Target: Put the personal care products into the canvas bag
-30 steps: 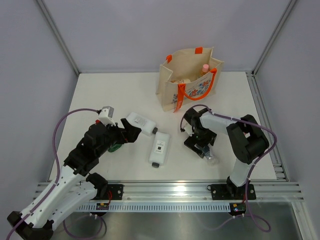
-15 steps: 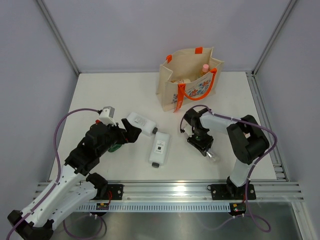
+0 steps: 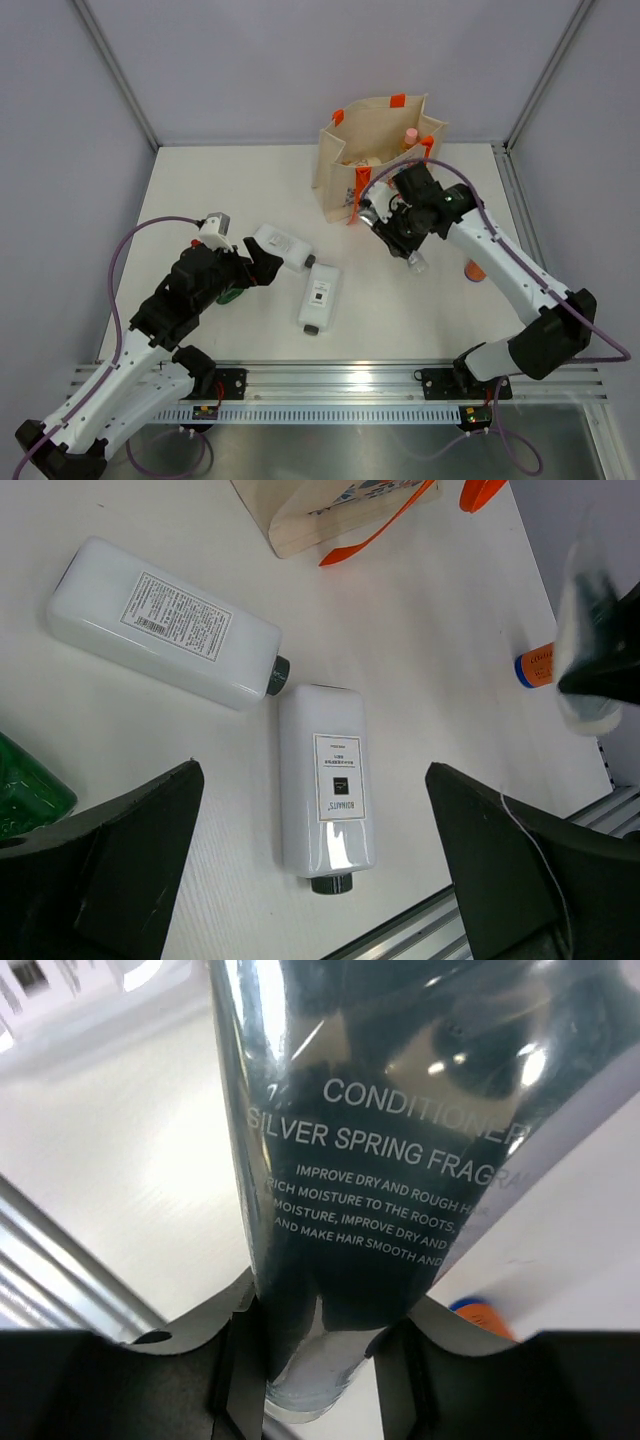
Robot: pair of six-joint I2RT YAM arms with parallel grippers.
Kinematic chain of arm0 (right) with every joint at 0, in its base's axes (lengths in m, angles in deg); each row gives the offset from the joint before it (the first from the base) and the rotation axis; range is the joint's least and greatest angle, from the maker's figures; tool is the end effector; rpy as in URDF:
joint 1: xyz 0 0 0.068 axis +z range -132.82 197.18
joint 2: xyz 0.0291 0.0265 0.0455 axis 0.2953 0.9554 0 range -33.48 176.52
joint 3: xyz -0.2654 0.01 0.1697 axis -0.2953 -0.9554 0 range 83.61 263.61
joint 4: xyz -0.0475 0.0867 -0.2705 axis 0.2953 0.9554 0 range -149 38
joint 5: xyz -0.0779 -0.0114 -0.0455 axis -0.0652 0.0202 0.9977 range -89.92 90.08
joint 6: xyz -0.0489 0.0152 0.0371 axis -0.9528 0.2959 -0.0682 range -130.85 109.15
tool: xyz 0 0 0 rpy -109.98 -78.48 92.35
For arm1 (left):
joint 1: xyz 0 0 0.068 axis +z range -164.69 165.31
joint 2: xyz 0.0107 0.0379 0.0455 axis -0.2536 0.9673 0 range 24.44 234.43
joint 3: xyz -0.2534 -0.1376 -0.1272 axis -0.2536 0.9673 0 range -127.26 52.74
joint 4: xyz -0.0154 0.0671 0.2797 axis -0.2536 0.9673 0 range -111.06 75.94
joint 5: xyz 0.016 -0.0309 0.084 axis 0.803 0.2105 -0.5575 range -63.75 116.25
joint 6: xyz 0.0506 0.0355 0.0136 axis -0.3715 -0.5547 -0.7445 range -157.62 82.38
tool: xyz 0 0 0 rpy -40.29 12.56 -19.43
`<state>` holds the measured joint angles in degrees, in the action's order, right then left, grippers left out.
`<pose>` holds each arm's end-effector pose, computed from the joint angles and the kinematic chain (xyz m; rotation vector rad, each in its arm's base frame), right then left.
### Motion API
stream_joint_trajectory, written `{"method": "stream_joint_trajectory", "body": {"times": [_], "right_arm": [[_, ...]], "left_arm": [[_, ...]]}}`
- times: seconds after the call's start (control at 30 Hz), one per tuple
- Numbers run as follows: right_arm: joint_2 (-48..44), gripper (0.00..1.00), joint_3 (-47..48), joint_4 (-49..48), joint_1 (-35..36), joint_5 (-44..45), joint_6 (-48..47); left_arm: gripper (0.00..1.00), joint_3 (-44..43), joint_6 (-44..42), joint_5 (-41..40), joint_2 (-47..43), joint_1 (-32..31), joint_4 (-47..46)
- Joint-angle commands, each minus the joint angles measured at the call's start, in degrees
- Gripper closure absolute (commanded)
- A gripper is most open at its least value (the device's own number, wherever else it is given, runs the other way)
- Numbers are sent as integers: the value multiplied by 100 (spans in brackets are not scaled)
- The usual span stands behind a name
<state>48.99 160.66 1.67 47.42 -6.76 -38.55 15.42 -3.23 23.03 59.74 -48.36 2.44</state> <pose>0.2622 0.1596 0.3406 -1.3486 2.3646 0.1755 0.1296 -0.0831 0.3159 -0.0513 2.0160 -0.7215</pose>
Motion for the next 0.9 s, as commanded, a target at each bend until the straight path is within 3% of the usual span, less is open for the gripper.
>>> {"method": "stream_joint_trajectory", "body": {"times": [0.0, 0.2, 0.3, 0.43, 0.63, 0.7, 0.77, 0.87], "right_arm": [[-250, 66, 1221, -124, -185, 92, -534], [891, 66, 3427, -1240, -746, 647, -816], [1813, 65, 4971, -1784, -992, 797, -815], [3174, 63, 6055, -2285, -1055, 964, -947], [4213, 59, 6224, -3683, -1055, 1333, -1438], [4434, 55, 6321, -3624, -1055, 1316, -1606], [4523, 47, 6243, -3457, -1055, 1298, -1799], [4111, 29, 5384, -3631, -1090, 1149, -1940]], "left_arm": [[1, -126, -82, -3, -24, 18, -180], [1, -126, -73, 208, 20, 18, -215], [1, -135, -117, 287, 20, 18, -180], [1, -100, -108, 287, 28, 18, -110], [1, -38, -3, 287, 134, 18, -127], [1, -21, 6, 287, 195, 18, -145], [1, -12, -20, 287, 239, 18, -171], [1, 40, -55, 287, 310, 18, -285]]}}
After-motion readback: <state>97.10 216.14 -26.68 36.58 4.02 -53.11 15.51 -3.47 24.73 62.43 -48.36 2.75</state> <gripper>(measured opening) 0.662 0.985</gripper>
